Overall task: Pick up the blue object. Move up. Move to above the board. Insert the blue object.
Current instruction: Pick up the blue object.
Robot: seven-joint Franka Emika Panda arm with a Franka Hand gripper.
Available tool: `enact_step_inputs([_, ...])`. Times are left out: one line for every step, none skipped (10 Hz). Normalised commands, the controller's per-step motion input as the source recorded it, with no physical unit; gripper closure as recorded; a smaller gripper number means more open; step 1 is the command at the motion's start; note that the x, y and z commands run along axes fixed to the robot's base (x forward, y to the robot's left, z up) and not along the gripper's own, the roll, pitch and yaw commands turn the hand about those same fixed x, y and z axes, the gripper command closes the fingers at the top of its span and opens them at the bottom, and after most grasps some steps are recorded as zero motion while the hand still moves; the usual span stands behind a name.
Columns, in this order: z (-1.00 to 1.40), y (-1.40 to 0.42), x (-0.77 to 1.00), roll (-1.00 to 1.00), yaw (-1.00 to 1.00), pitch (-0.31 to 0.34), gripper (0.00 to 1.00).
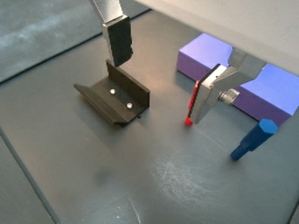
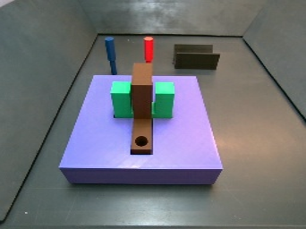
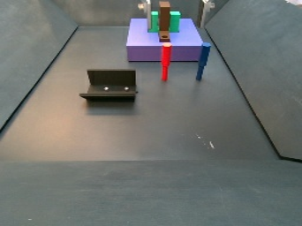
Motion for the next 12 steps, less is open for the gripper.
enact_step_inputs([-0.01,-0.12,0.00,0.00,-0.08,0.000,0.00])
enact_step_inputs([0.00,-0.55,-0.63,0.00,0.05,-0.176,0.00])
enact_step_inputs([0.00,-0.63,-0.59,0.00,0.07,-0.176,0.00])
enact_step_inputs([0.00,-0.65,-0.53,0.00,0.08,-0.160,0.00])
enact_step_inputs([-0.06,-0.65,-0.27,0.00,0.08,-0.100,0.00])
enact_step_inputs([-0.19,-0.67,-0.18,0.01,0.12,-0.080,0.00])
enact_step_inputs([-0.35,-0.61,-0.13,0.02,0.07,-0.036,0.00])
enact_step_inputs([-0.47,-0.57,-0.10,0.03,0.01,0.000,0.00])
enact_step_inputs([-0.49,-0.53,0.00,0.05,0.00,0.011,0.00])
enact_step_inputs([-0.36,-0.31,-0.16,0.03,-0.03,0.000,0.00])
enact_step_inputs([-0.20,-0.07,-0.31,0.02,-0.06,0.000,0.00])
enact_step_inputs([-0.27,0.00,-0.38,0.00,-0.10,-0.003,0.00])
